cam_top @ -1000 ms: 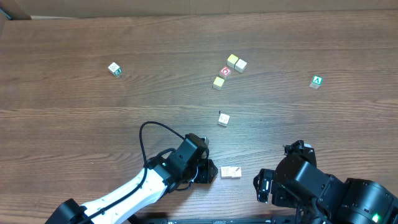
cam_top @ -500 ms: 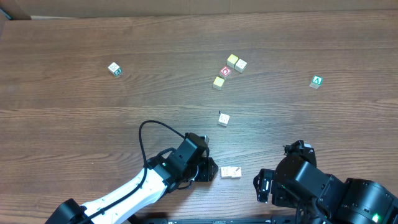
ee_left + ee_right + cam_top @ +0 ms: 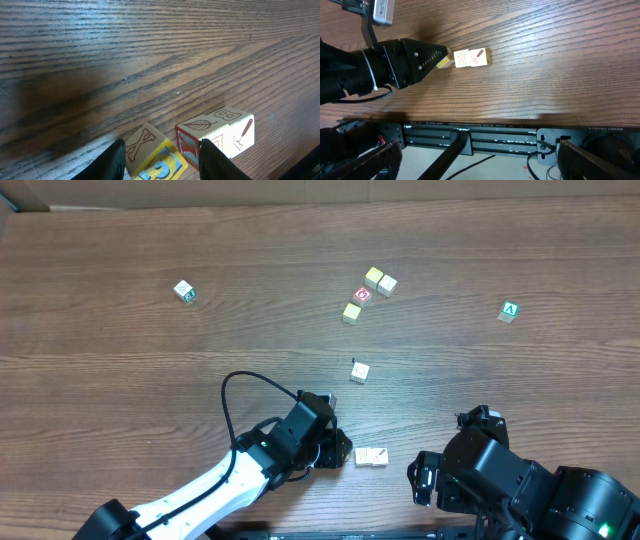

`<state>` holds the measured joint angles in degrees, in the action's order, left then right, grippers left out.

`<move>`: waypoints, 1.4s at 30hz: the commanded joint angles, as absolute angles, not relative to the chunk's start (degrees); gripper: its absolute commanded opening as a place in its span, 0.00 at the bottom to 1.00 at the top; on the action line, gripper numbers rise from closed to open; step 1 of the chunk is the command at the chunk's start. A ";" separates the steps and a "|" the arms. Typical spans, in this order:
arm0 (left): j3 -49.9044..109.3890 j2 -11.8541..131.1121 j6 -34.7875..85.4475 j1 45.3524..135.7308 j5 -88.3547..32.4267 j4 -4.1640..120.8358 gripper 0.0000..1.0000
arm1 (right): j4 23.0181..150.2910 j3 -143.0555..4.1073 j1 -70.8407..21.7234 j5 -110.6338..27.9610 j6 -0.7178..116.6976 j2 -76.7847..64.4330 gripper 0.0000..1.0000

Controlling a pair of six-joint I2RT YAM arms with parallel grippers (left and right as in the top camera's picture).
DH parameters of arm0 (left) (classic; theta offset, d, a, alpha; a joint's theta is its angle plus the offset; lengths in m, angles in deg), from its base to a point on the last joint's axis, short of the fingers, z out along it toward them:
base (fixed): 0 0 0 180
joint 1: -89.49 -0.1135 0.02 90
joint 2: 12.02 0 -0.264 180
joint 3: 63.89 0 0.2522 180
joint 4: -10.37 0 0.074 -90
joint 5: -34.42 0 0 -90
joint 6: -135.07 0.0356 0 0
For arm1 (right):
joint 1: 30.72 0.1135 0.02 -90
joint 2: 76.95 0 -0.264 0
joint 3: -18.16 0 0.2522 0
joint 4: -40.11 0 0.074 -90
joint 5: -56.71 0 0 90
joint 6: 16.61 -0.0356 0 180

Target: Flip 4 blocks

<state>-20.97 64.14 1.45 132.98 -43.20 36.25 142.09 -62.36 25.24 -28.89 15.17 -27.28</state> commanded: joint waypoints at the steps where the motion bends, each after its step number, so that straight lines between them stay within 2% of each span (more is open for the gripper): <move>1: -21.16 64.80 0.64 133.02 -43.94 35.79 0.39 | 141.83 -63.12 25.46 -28.93 15.28 -27.61 1.00; 35: -21.16 66.57 1.80 133.04 -38.89 33.26 0.35 | 141.85 -63.12 25.46 -28.95 15.28 -27.61 1.00; 42: -21.16 69.28 1.78 133.02 -38.13 31.68 0.28 | 141.85 -63.12 25.46 -28.95 15.28 -27.61 1.00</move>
